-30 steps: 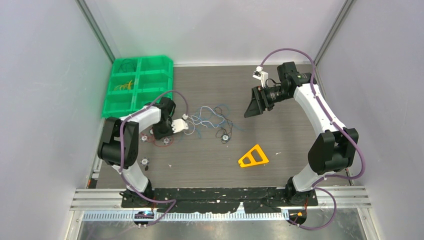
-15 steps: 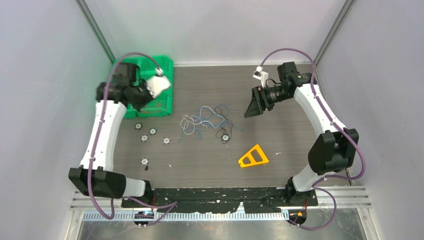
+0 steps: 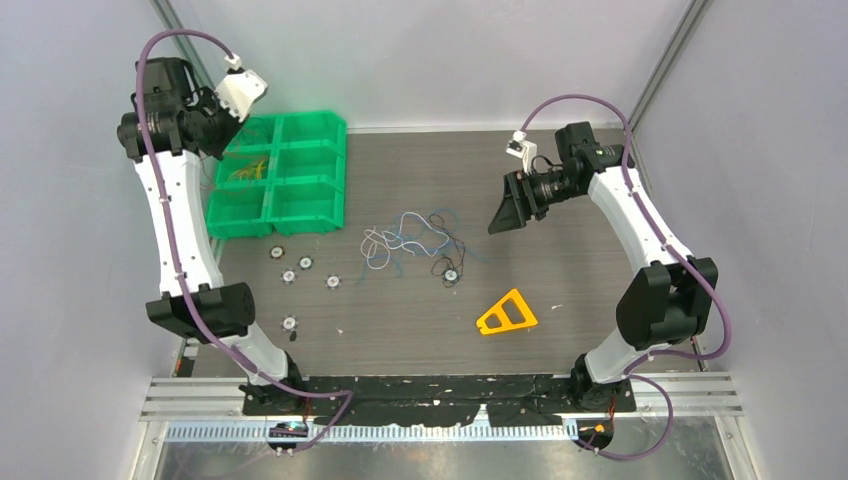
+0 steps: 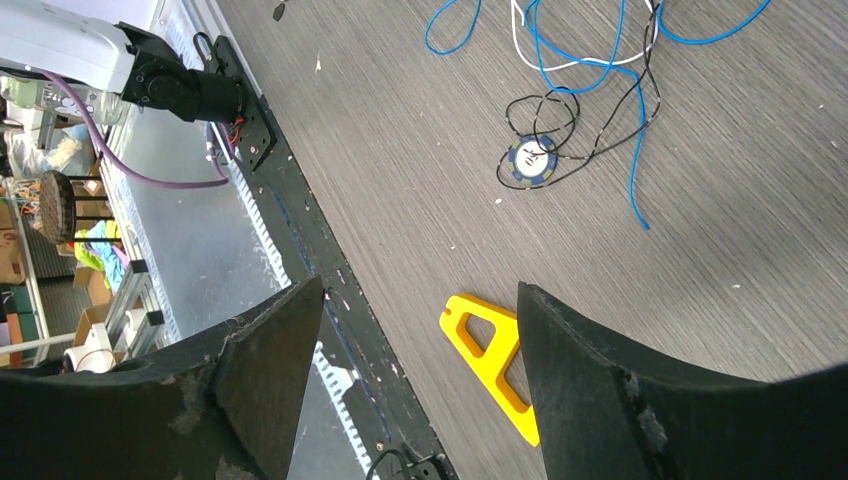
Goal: Untangle the cables
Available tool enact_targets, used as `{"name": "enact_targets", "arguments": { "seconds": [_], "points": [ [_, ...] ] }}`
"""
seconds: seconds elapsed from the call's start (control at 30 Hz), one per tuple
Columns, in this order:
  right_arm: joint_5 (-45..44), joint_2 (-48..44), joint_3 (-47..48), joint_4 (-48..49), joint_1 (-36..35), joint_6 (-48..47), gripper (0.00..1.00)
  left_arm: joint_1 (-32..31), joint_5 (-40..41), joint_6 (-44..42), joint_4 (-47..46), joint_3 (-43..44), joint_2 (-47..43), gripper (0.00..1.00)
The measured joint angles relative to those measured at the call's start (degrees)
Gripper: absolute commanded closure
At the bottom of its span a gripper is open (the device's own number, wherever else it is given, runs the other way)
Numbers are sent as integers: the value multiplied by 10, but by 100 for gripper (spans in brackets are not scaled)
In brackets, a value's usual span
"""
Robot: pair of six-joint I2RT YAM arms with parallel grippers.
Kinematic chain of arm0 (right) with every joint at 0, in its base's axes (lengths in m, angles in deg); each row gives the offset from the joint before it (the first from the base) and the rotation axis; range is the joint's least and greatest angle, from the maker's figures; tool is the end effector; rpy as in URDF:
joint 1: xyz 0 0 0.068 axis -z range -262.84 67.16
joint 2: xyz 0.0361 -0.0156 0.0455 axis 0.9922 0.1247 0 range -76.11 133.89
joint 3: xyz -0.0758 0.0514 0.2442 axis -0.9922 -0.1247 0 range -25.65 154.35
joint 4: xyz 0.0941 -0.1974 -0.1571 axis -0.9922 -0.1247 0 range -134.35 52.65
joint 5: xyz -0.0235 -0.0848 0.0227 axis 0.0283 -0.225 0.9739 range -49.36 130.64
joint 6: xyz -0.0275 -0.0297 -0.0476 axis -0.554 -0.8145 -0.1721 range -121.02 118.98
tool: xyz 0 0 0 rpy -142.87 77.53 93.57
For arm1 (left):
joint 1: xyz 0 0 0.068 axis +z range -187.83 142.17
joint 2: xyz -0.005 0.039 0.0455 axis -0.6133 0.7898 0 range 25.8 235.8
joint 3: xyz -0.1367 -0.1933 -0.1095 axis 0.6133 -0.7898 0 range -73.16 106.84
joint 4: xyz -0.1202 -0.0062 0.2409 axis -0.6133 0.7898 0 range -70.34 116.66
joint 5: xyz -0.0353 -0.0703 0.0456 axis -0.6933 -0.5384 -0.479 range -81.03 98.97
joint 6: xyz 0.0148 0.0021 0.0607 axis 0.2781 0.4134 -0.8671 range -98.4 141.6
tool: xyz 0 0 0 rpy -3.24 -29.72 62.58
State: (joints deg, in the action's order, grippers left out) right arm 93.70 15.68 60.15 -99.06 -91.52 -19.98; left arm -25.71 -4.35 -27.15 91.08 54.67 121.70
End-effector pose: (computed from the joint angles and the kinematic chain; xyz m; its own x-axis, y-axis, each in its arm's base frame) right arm 0.3155 0.0866 0.3034 -0.7381 -0.3103 -0.5991 -0.6666 0.4731 0.5761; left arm 0.3172 0.0569 0.4721 -0.4329 0.6553 -0.6190 0.4473 0.7523 0.4836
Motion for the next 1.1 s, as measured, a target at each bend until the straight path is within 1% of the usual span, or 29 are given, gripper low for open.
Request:
{"name": "enact_targets", "arguments": {
  "seconds": [0.07,0.23,0.43,0.53,0.63,0.77,0.83,0.97,1.1],
  "points": [
    [0,0,2,0,0,0,24,11,-4,-6,-7,-7,13,100],
    [0,6,5,0,0,0,24,43,-10,-27,-43,-63,38,100],
    [-1,13,10,-1,0,0,24,73,-21,-42,-73,-81,104,100],
    [-1,13,10,-1,0,0,24,83,-36,-41,-109,-123,119,100],
    [-1,16,10,-1,0,0,24,90,-63,-24,-139,-160,133,100],
    [-2,20,10,-2,0,-2,24,92,-88,19,-165,-161,175,100],
    [-4,20,10,-4,0,-4,24,94,-94,47,-173,-155,212,100],
    [-5,20,7,-5,0,-7,24,104,-83,64,-174,-156,254,100],
    [-5,20,1,-11,0,-11,24,117,-54,63,-173,-172,266,100]
  ]
}}
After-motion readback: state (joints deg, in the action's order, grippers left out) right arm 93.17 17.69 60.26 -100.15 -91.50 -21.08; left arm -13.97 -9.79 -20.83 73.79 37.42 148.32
